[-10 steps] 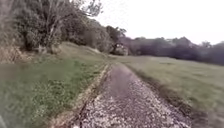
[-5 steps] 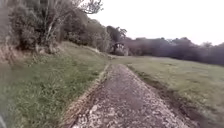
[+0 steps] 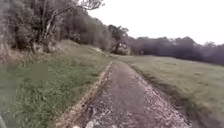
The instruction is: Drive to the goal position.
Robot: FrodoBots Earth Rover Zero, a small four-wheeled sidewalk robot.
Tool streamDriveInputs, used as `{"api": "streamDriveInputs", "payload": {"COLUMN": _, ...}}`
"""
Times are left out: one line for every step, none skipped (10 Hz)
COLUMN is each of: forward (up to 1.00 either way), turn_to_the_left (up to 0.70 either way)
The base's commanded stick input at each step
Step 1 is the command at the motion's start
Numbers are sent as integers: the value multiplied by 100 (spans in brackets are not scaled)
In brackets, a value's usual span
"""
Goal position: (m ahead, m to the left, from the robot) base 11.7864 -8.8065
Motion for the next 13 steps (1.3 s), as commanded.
{"api": "streamDriveInputs", "payload": {"forward": 70, "turn_to_the_left": 0}}
{"api": "streamDriveInputs", "payload": {"forward": 70, "turn_to_the_left": 0}}
{"api": "streamDriveInputs", "payload": {"forward": 70, "turn_to_the_left": 0}}
{"api": "streamDriveInputs", "payload": {"forward": 70, "turn_to_the_left": 0}}
{"api": "streamDriveInputs", "payload": {"forward": 70, "turn_to_the_left": 0}}
{"api": "streamDriveInputs", "payload": {"forward": 70, "turn_to_the_left": 0}}
{"api": "streamDriveInputs", "payload": {"forward": 70, "turn_to_the_left": 0}}
{"api": "streamDriveInputs", "payload": {"forward": 70, "turn_to_the_left": 0}}
{"api": "streamDriveInputs", "payload": {"forward": 70, "turn_to_the_left": 0}}
{"api": "streamDriveInputs", "payload": {"forward": 70, "turn_to_the_left": -1}}
{"api": "streamDriveInputs", "payload": {"forward": 70, "turn_to_the_left": -4}}
{"api": "streamDriveInputs", "payload": {"forward": 70, "turn_to_the_left": -33}}
{"api": "streamDriveInputs", "payload": {"forward": 70, "turn_to_the_left": -33}}
